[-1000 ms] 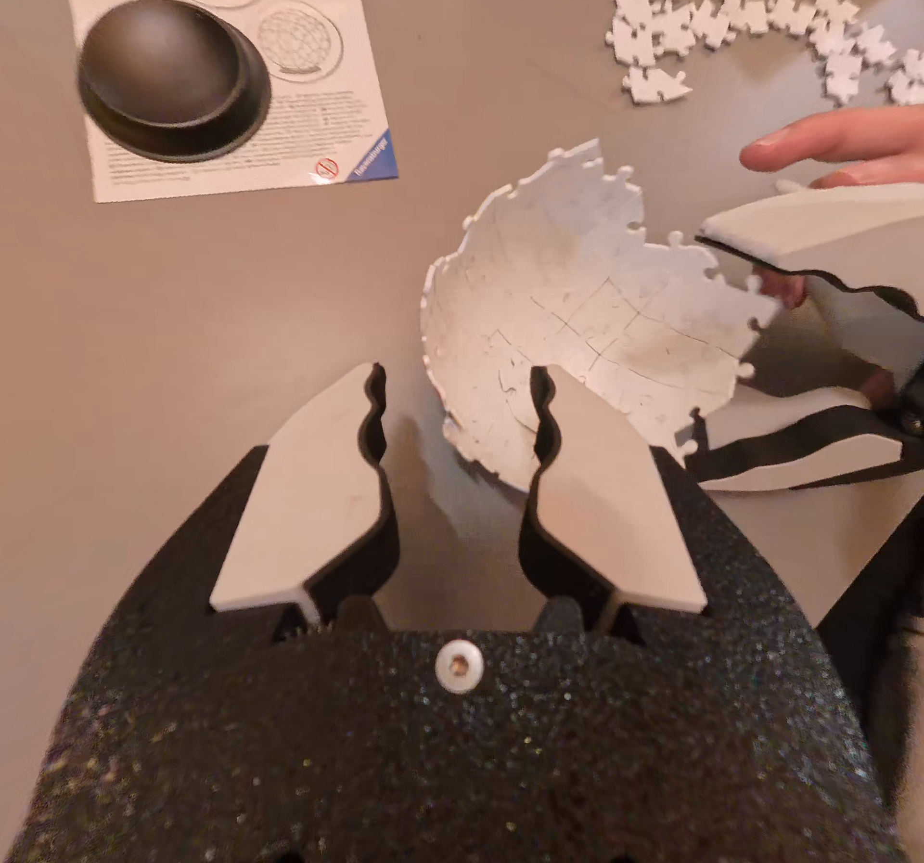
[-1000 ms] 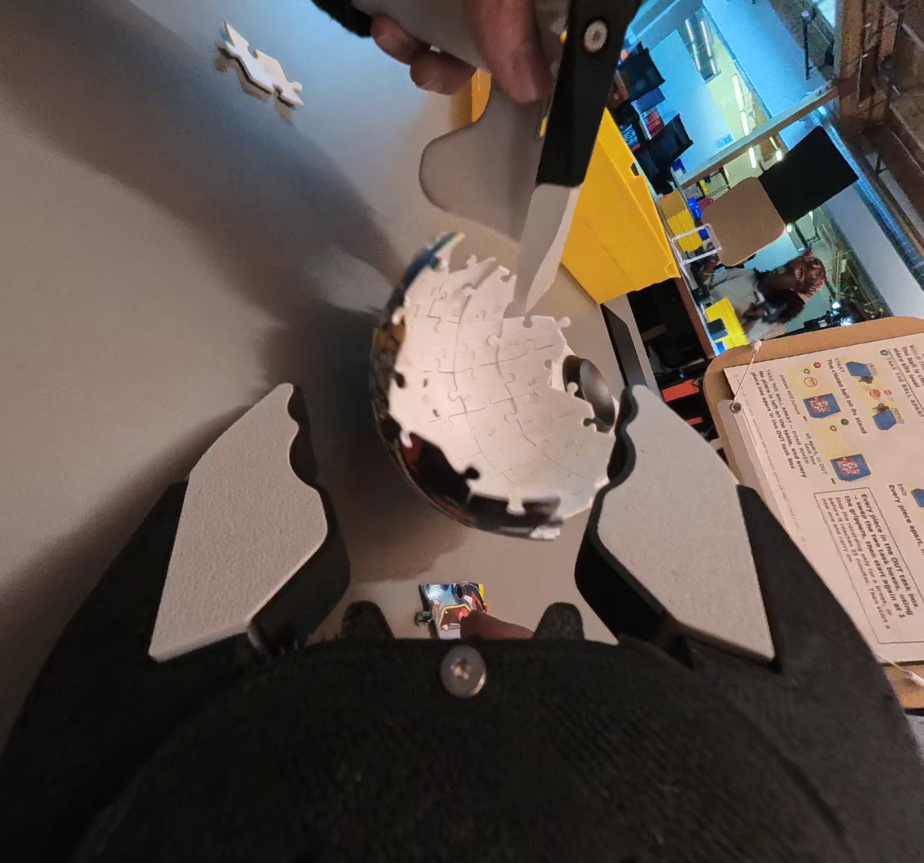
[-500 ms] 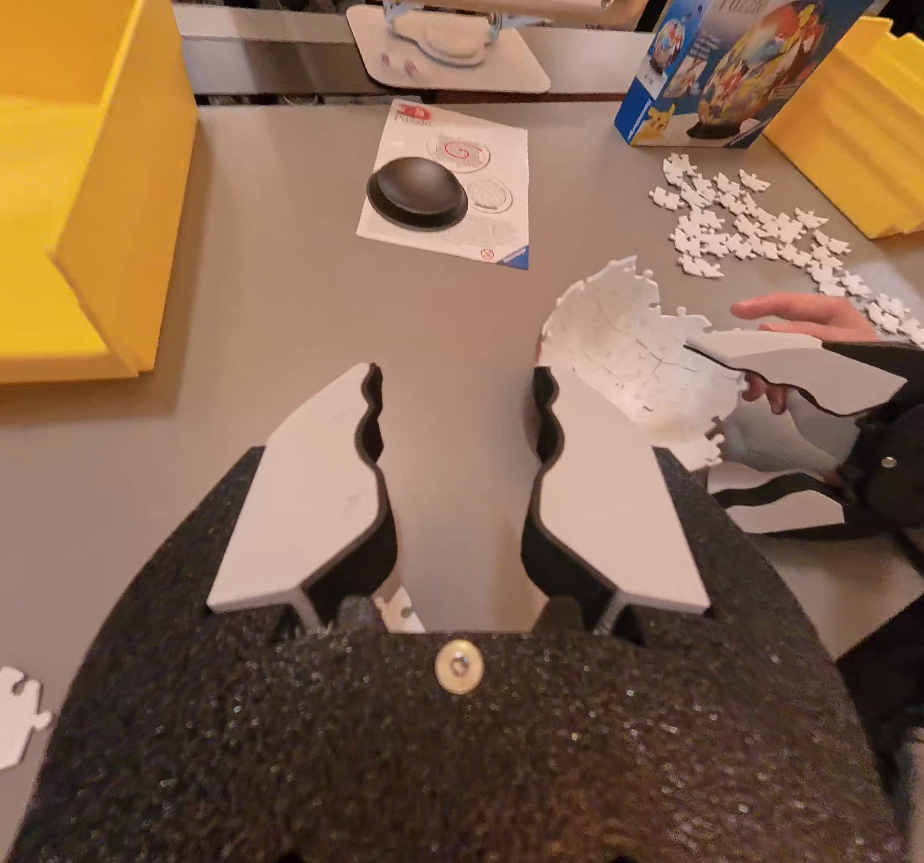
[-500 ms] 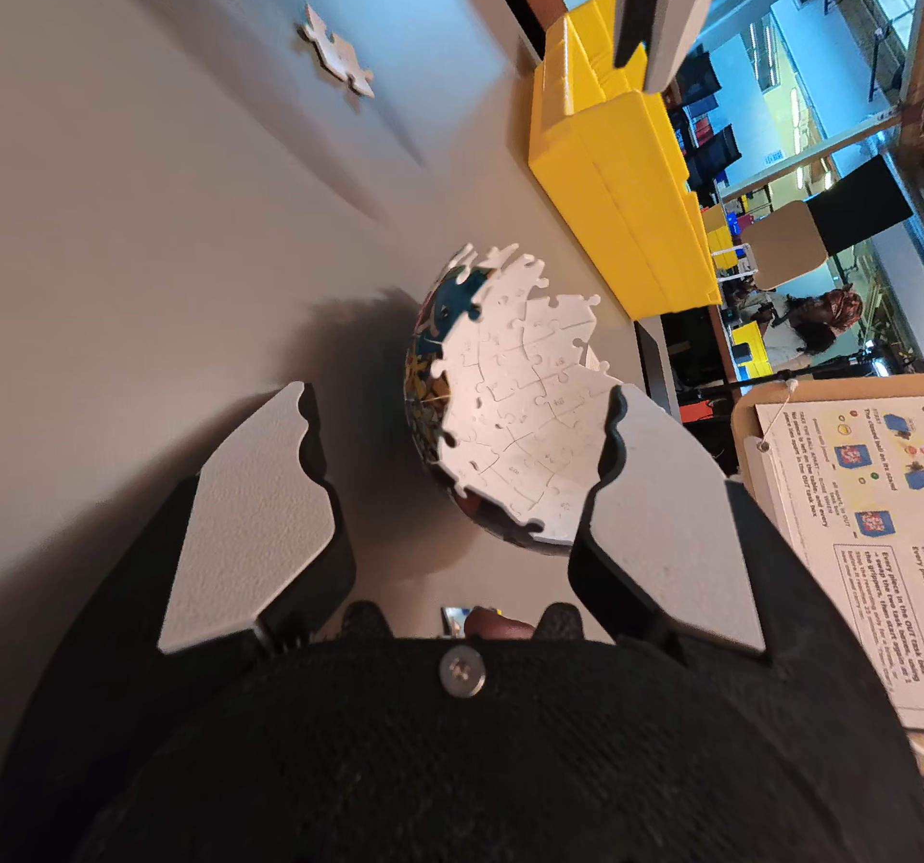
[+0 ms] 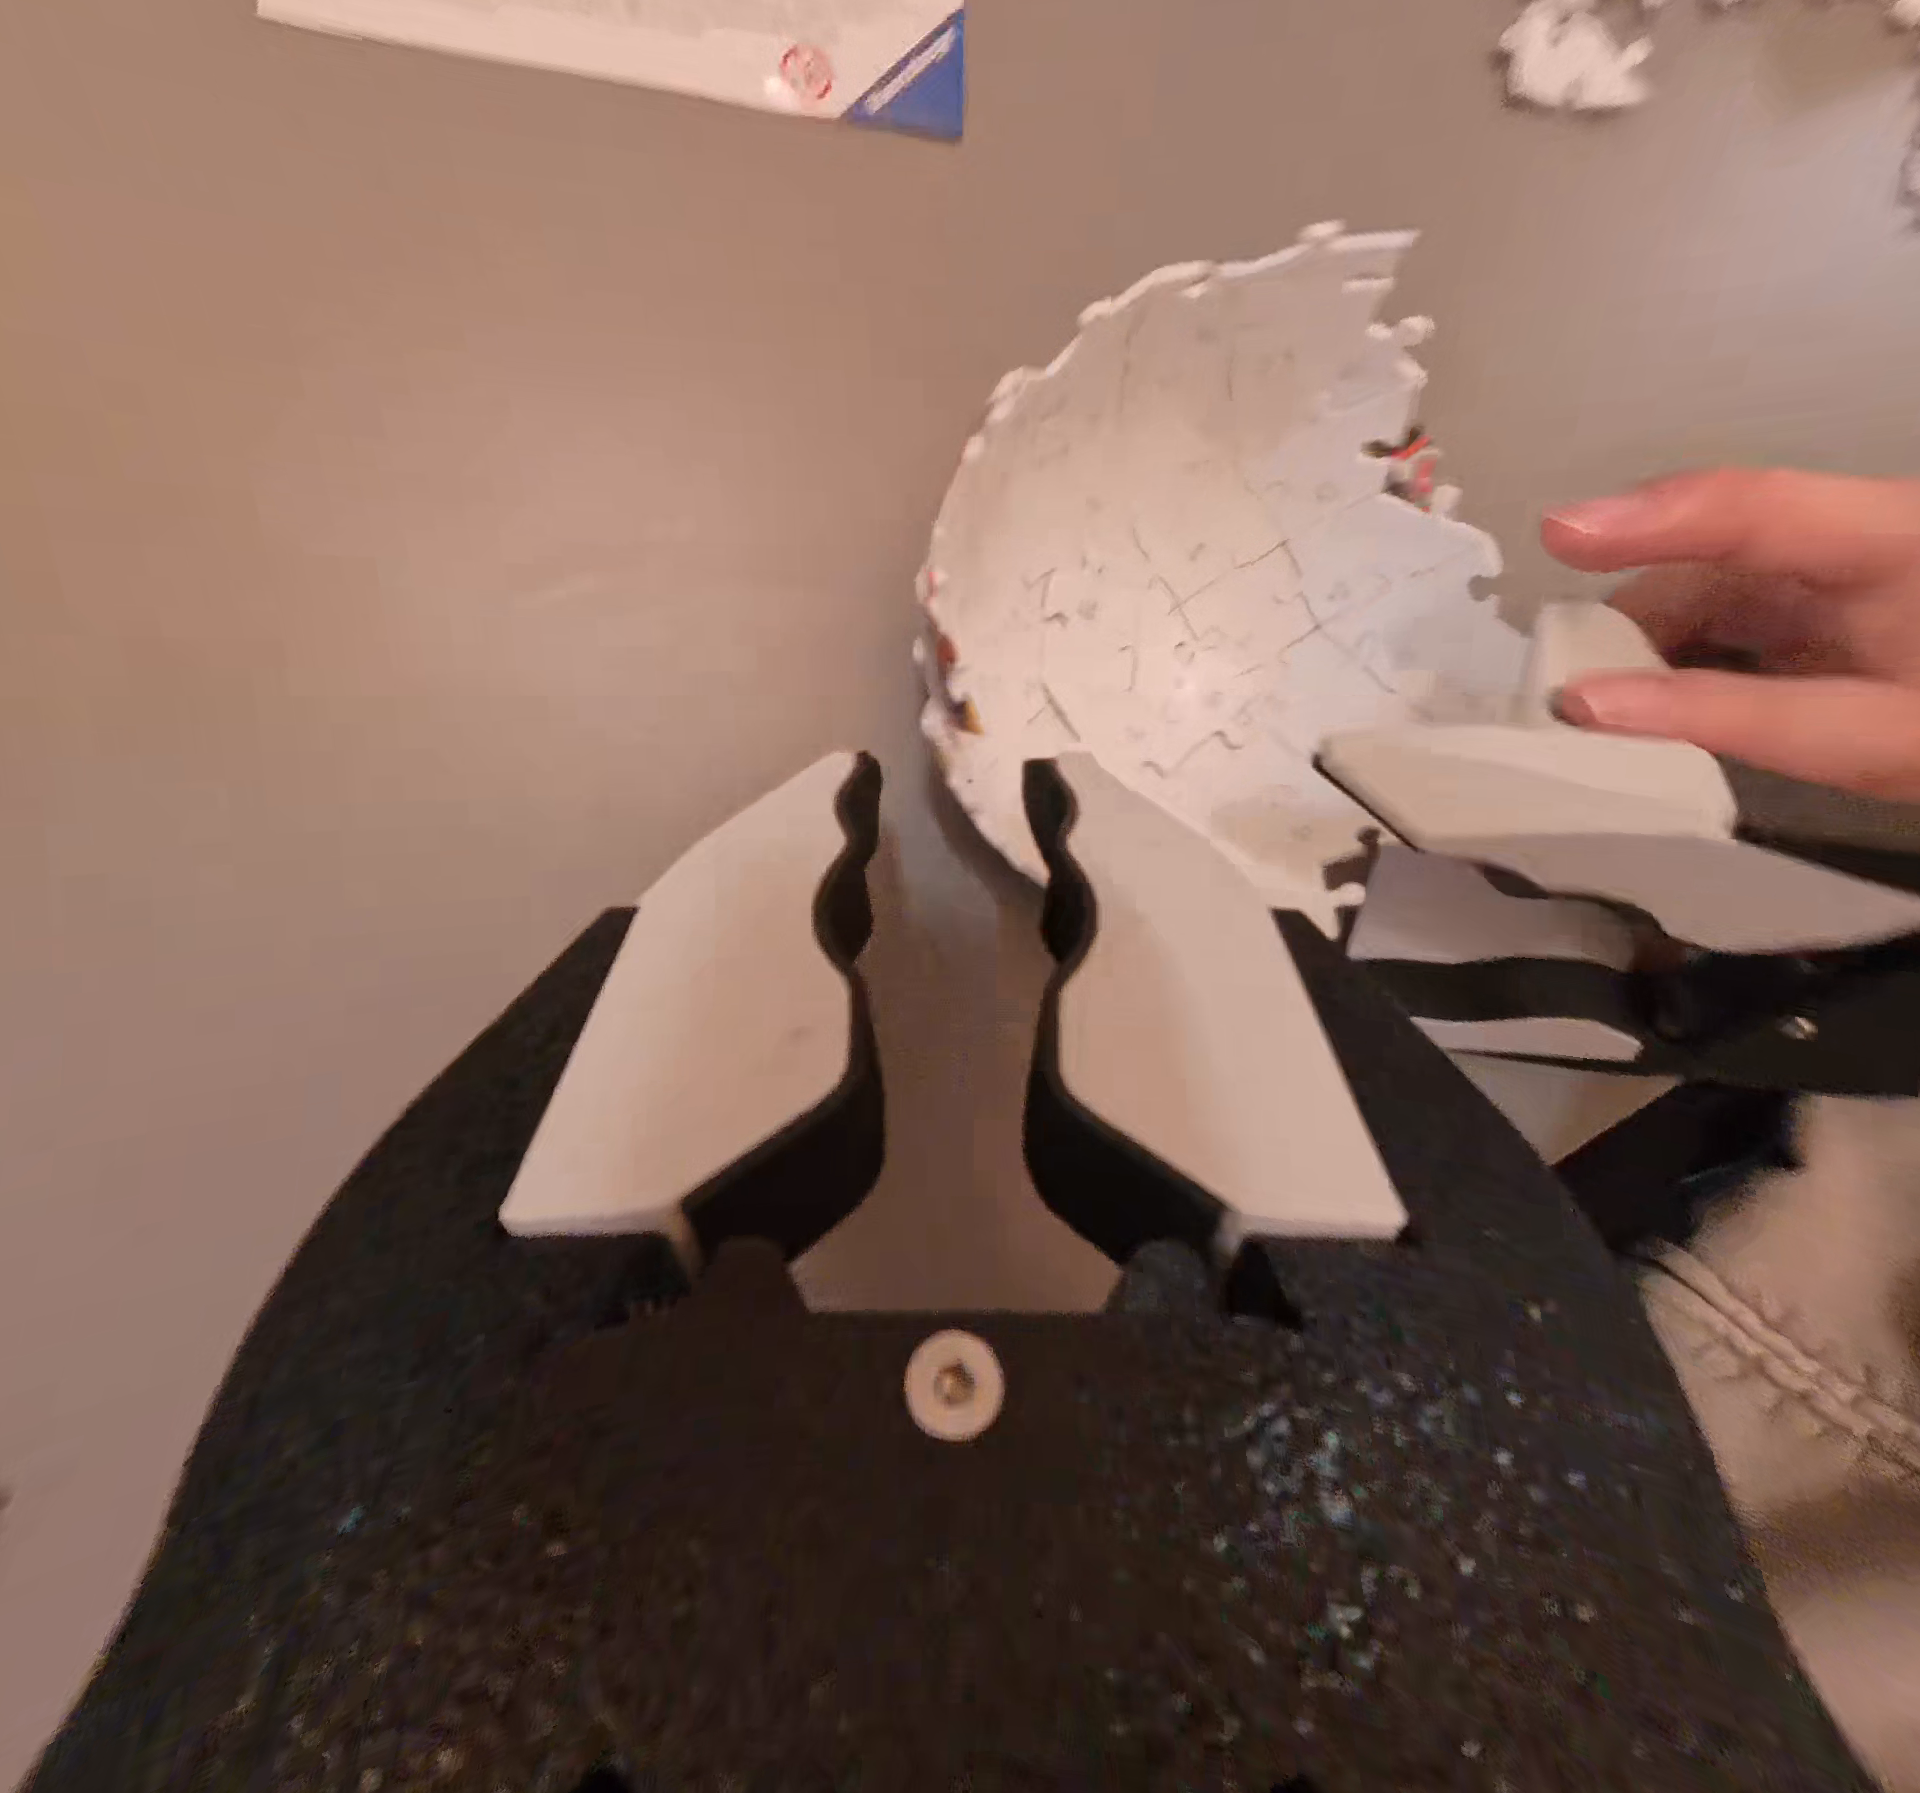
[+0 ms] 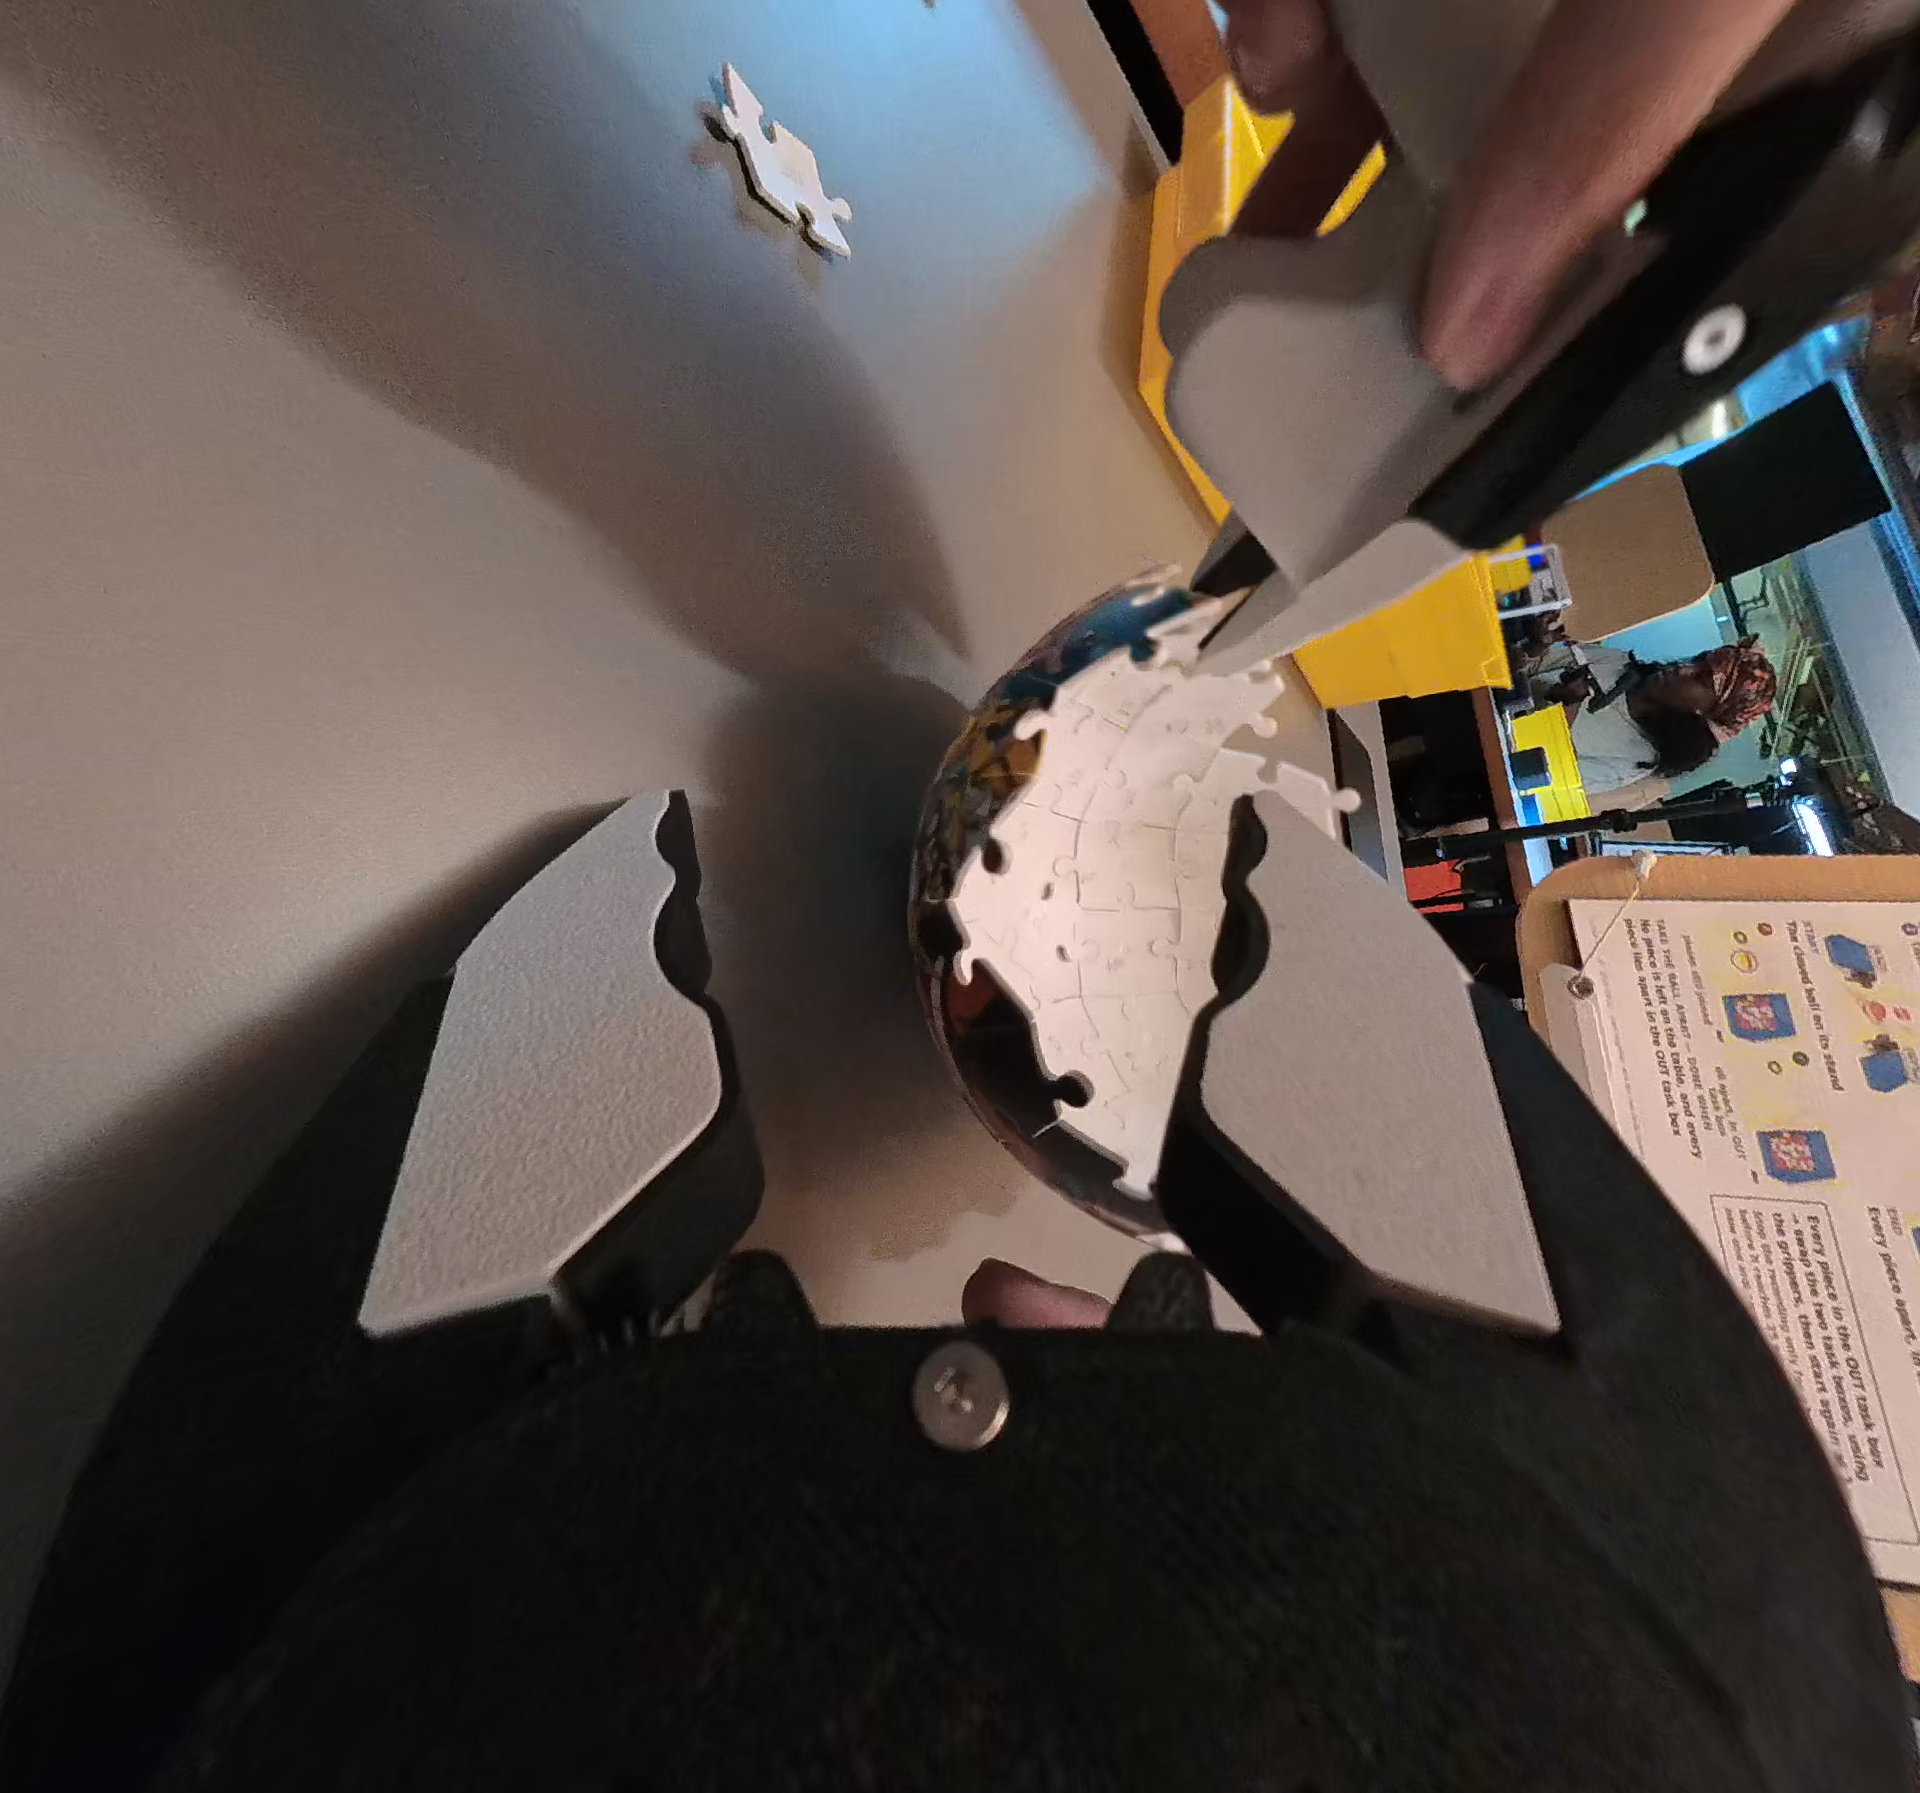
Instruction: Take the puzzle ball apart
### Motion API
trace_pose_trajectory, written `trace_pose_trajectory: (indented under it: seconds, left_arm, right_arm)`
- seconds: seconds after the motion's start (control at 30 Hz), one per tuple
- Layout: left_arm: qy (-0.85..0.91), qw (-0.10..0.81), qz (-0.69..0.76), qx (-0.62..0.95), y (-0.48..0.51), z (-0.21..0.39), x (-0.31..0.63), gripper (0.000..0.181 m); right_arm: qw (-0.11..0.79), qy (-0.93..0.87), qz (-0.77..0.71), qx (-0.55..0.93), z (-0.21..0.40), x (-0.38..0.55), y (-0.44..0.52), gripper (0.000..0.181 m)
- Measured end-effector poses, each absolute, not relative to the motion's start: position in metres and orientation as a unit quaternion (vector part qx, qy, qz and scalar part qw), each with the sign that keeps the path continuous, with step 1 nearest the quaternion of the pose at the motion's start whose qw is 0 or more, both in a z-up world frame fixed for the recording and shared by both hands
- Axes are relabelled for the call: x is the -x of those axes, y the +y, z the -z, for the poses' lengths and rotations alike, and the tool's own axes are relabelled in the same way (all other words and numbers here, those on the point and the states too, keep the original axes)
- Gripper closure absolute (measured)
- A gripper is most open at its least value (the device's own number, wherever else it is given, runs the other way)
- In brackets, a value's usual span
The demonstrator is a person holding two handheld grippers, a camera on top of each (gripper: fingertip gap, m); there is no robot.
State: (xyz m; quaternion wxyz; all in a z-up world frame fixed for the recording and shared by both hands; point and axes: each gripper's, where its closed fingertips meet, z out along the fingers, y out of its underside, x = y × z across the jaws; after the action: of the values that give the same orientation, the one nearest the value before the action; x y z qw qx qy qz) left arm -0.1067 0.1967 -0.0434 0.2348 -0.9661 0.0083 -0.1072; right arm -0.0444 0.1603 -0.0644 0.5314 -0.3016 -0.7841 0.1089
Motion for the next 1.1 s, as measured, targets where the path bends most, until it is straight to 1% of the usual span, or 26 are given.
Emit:
trace_pose_trajectory:
  seconds: [0.17, 0.27, 0.47, 0.53, 0.67, 1.0, 1.03, 1.07, 1.1]
  left_arm:
    - [0.011, 0.170, 0.071, 0.983, 0.207, 0.052, 0.106, 0.159]
    - [0.012, 0.137, 0.033, 0.990, 0.211, 0.060, 0.110, 0.162]
    - [0.040, 0.116, 0.001, 0.992, 0.224, 0.066, 0.107, 0.168]
    - [0.045, 0.111, -0.007, 0.993, 0.228, 0.066, 0.108, 0.173]
    - [0.042, 0.088, 0.008, 0.995, 0.231, 0.067, 0.107, 0.176]
    - [0.033, 0.058, 0.038, 0.997, 0.232, 0.066, 0.105, 0.177]
    - [0.027, 0.056, 0.046, 0.997, 0.232, 0.066, 0.104, 0.175]
    - [0.019, 0.056, 0.055, 0.997, 0.232, 0.065, 0.104, 0.167]
    - [0.008, 0.060, 0.062, 0.996, 0.233, 0.063, 0.104, 0.165]
  right_arm:
    - [0.529, -0.785, -0.112, 0.301, 0.066, 0.046, 0.158, 0.087]
    - [0.529, -0.787, -0.115, 0.297, 0.066, 0.047, 0.156, 0.088]
    - [0.526, -0.787, -0.127, 0.297, 0.066, 0.047, 0.156, 0.090]
    - [0.524, -0.787, -0.130, 0.296, 0.067, 0.048, 0.155, 0.093]
    - [0.526, -0.789, -0.132, 0.290, 0.067, 0.047, 0.154, 0.095]
    - [0.524, -0.790, -0.134, 0.288, 0.067, 0.046, 0.153, 0.097]
    - [0.523, -0.791, -0.135, 0.288, 0.068, 0.046, 0.152, 0.098]
    - [0.523, -0.790, -0.135, 0.289, 0.068, 0.046, 0.152, 0.099]
    - [0.523, -0.790, -0.136, 0.290, 0.068, 0.046, 0.153, 0.099]
